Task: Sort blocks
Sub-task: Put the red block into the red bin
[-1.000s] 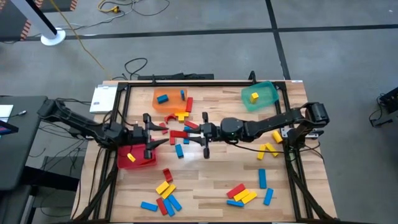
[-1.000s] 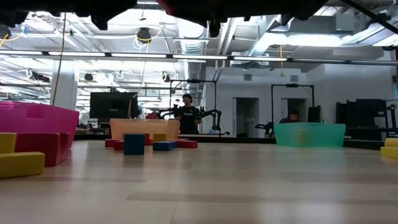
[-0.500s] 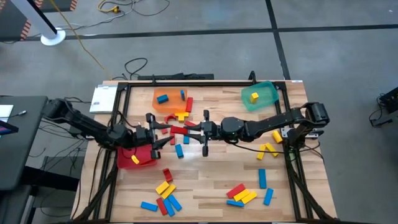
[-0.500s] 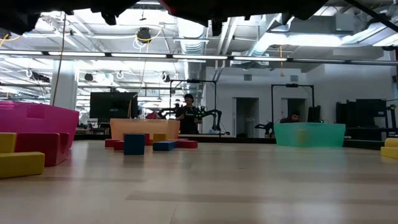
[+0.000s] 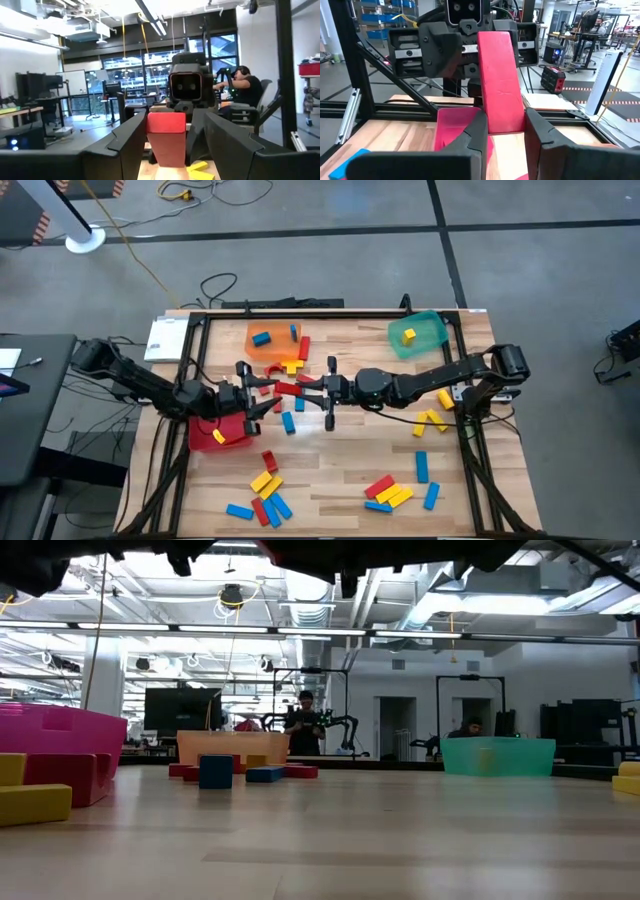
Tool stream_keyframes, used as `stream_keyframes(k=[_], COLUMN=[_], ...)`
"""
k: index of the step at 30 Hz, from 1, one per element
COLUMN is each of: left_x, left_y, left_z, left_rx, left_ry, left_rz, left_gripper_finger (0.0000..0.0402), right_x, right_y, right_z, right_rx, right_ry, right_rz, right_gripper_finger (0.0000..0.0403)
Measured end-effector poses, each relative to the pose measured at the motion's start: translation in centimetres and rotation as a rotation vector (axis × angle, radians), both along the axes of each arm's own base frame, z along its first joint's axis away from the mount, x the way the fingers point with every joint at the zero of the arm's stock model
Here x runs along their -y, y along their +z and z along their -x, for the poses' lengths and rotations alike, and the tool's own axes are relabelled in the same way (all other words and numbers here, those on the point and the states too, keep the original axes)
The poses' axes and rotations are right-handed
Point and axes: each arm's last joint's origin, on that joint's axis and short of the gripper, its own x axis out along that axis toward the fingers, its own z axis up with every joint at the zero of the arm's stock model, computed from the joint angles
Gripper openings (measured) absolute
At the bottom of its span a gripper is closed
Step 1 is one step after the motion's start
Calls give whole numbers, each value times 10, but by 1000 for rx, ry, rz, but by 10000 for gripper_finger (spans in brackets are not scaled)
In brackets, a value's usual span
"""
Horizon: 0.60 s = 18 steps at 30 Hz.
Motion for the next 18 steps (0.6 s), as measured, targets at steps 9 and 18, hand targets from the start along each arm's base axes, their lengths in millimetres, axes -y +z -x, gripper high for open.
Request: stream_keyframes(k=[9, 18], left_x=[-1, -2], left_y=[2, 1], left_z=[-6, -7], left_rx=[-51, -61], left_ry=[1, 4], left_rz=[-6, 0], left_gripper_finger=[181, 147], right_x=[0, 0], right_y=[0, 0], right_z=[0, 0], right_rx=[-2, -5], right_ry=[1, 1], right_rz=[0, 0], right_gripper_finger=[77, 77])
